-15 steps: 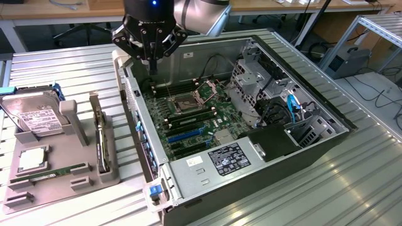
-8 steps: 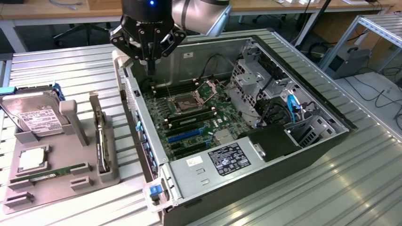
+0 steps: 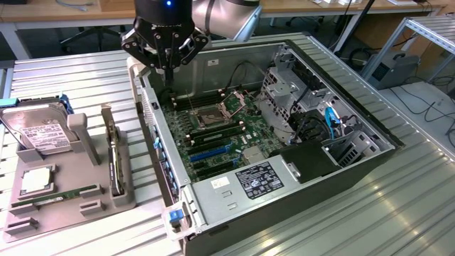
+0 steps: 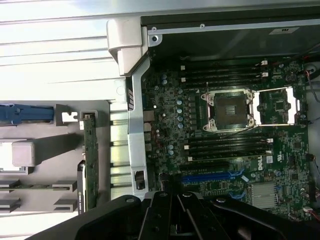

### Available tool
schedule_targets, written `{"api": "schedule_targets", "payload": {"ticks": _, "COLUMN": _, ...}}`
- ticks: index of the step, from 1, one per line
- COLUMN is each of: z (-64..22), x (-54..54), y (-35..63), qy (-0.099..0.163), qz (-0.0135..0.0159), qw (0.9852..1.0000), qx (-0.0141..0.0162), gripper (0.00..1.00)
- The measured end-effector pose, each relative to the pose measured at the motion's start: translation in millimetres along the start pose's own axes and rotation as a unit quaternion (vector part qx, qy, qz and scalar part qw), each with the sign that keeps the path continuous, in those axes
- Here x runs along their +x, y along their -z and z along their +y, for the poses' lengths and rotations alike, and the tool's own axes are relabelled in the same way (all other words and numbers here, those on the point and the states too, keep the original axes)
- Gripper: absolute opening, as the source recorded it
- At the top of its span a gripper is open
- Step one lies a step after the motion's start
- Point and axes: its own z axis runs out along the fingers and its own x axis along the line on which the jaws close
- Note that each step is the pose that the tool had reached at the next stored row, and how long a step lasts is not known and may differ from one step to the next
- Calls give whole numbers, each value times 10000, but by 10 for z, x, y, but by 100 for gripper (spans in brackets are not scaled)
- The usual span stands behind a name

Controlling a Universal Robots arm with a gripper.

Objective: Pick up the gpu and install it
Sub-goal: 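Reach for the gpu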

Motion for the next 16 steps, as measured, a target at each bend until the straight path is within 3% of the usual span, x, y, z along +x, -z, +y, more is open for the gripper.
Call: {"api": "schedule_targets", "payload": {"ticks": 16, "z": -5, "x": 65, "y": 2, "qy": 0, "qz": 0, "qw": 10000, "qx": 0, "gripper": 11}}
